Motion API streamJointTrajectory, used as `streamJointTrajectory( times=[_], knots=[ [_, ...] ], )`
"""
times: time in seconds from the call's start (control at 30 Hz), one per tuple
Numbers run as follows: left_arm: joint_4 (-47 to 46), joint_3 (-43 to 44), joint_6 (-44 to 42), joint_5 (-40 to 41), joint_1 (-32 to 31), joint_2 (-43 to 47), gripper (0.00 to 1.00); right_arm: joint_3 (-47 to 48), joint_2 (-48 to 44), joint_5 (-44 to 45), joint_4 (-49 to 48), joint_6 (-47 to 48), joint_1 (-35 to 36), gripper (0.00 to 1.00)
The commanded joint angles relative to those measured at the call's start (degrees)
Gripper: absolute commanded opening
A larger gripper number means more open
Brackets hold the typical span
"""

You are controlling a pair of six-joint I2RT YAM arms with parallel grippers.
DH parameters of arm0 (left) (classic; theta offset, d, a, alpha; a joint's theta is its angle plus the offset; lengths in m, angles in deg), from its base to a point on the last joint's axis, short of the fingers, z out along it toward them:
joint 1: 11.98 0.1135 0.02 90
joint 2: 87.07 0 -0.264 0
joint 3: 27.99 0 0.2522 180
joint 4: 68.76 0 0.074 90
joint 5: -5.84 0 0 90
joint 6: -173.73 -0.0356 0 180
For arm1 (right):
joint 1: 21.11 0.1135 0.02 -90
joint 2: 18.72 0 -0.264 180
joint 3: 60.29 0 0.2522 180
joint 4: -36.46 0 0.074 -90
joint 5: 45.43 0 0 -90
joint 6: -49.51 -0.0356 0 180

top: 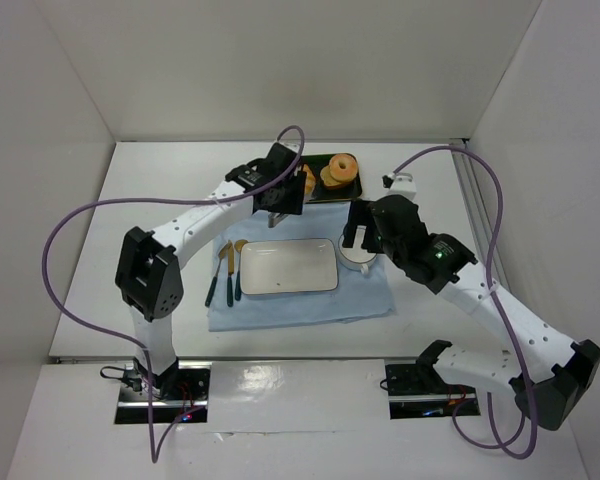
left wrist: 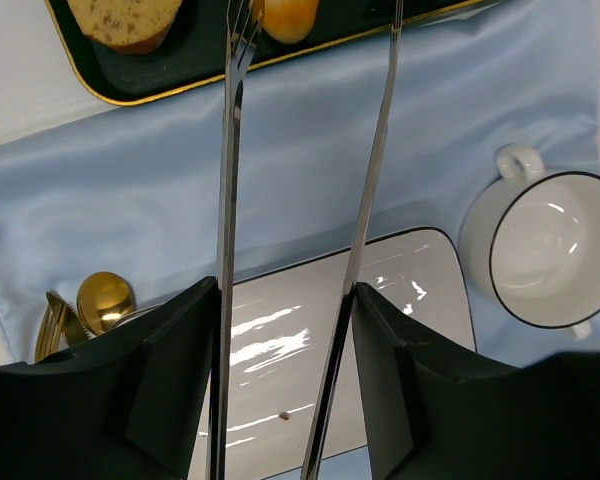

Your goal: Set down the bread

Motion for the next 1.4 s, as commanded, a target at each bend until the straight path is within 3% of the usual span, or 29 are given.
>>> streamJointTrajectory(
  times=[0.0,0.27,0.53,0.87,1.07,1.3,1.37],
  knots=[
    [0.2,2.9,2.1,2.7,0.0,-1.0,0.66,0.4,-0.9,2.0,-0.5,0.7,-0.5,1.00],
    [0.8,8.8,2.1,4.0,0.0,-5.1,0.66,-0.9,-2.5,-4.1,-1.7,1.4,-6.9,1.00],
    [1.4,10.8,2.1,4.5,0.5,-9.4,0.66,-2.5,-5.1,-18.4,-2.8,5.9,-23.9,1.00],
    [1.4,10.8,3.3,4.5,0.5,-12.7,0.66,-1.4,-4.6,-17.9,-2.8,6.5,-23.4,1.00],
    [1.4,12.4,2.8,3.4,1.6,-14.8,0.60,-1.4,-4.6,-17.9,-2.2,5.9,-23.4,1.00],
    [2.0,12.4,1.7,0.0,3.1,-16.4,0.59,-1.4,-4.6,-18.5,-2.2,5.4,-24.0,1.00],
    [2.6,12.4,1.7,-0.8,3.1,-16.4,0.65,-1.4,-4.0,-19.0,-2.8,5.4,-24.0,1.00]
  ],
)
